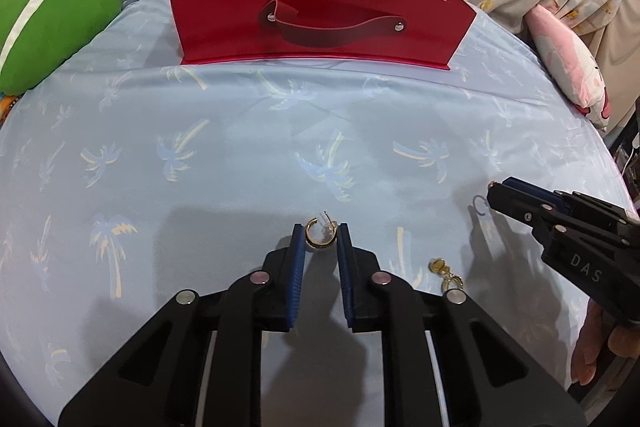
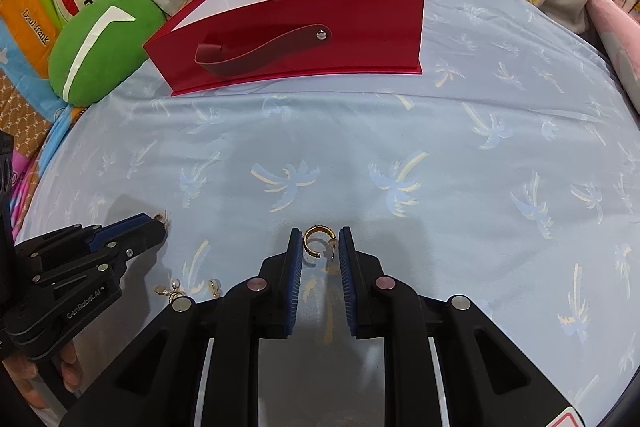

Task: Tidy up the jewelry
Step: 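Grasp a gold hoop earring with the right tool while the left tool grasps the other hoop, then carry both gold hoop earrings over the red box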

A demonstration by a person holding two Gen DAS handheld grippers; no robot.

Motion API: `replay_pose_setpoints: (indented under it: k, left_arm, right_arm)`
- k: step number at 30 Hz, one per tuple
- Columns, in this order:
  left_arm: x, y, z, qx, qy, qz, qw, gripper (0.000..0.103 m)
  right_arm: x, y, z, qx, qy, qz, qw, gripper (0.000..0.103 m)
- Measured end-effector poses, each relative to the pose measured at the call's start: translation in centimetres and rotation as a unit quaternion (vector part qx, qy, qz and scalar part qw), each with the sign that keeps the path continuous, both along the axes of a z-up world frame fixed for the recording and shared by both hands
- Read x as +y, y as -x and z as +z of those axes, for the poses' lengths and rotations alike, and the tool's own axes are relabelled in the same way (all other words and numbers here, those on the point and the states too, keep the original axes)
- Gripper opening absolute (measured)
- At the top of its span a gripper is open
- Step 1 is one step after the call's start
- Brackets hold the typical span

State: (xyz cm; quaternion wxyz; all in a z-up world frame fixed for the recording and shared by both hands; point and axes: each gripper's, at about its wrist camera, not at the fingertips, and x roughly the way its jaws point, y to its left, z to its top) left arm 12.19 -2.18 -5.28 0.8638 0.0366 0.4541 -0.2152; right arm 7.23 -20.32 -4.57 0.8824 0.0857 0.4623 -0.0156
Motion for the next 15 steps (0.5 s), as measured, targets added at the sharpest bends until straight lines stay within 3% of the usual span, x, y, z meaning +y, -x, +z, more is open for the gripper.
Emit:
replay_pose_setpoints:
  k: [6,15]
  left_arm:
    - [1.1,0.4,2.0,-0.008,0.016,0.01,0.9998,0.015]
    - [2.8,-0.6,8.0,-0.069,0.022,0.037,0.9967,0.015]
  right_arm:
    - [-0.1,0.6,1.6,-0.015,-0.006,0.001,1.0,0.017]
    - [0.3,0.4,6.5,-0.069,-0.006,0.008,0.998,0.017]
